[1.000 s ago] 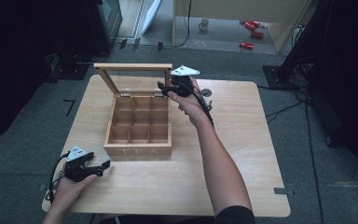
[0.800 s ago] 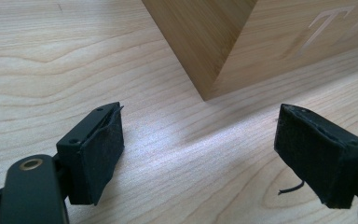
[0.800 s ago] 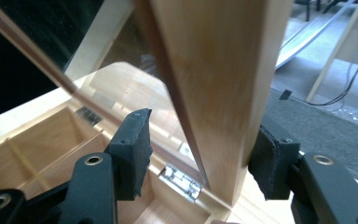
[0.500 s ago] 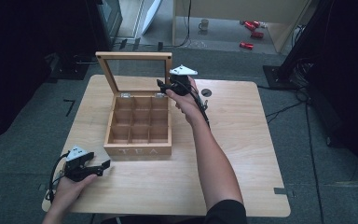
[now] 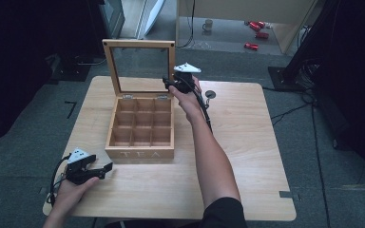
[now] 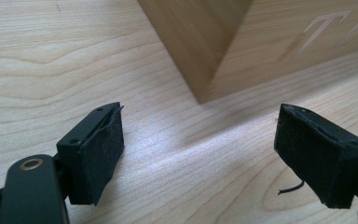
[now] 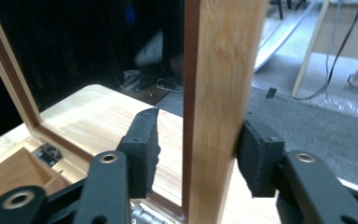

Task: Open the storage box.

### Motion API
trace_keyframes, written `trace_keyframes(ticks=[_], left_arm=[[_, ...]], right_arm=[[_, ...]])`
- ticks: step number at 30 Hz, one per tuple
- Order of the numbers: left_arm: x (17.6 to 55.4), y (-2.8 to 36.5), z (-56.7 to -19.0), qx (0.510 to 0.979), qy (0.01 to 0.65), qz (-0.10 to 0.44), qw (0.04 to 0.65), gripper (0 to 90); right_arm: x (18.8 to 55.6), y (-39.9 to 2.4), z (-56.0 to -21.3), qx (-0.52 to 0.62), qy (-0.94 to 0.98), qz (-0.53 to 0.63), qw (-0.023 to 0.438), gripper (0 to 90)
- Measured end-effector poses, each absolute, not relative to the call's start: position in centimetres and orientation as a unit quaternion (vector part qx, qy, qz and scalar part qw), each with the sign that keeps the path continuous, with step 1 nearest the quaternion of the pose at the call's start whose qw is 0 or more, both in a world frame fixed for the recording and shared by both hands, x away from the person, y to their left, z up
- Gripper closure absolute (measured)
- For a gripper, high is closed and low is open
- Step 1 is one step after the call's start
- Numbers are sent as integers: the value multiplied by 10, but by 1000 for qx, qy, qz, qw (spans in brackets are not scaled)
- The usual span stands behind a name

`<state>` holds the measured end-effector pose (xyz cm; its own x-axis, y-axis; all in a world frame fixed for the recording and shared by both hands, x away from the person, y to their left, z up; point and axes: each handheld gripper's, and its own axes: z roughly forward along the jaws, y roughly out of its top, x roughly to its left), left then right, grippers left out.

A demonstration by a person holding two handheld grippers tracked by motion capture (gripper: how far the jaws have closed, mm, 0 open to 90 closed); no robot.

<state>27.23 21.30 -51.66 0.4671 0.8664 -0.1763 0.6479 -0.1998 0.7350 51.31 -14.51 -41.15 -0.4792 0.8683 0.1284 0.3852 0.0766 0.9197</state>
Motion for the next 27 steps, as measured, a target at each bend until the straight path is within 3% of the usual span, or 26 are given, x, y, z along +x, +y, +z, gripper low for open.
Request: trace_keyframes(ticks=[4,21,22,24,27], left_arm=[[272,212,-517,763,495,144,389,162],[271,211,-517,767,493,149,383,163],[271,210,-517,767,493,150,382,163],[271,210,-517,768,492,151,382,163],[271,210,-517,769,491,152,380,163]], right_arm=[[518,-148,-417,483,683,502,221,658],[514,-140,-414,486,679,496,240,658],[514,-140,-414,487,679,494,239,648],[512,-140,-411,487,683,490,239,526],[505,-141,-404,488,683,493,229,413]])
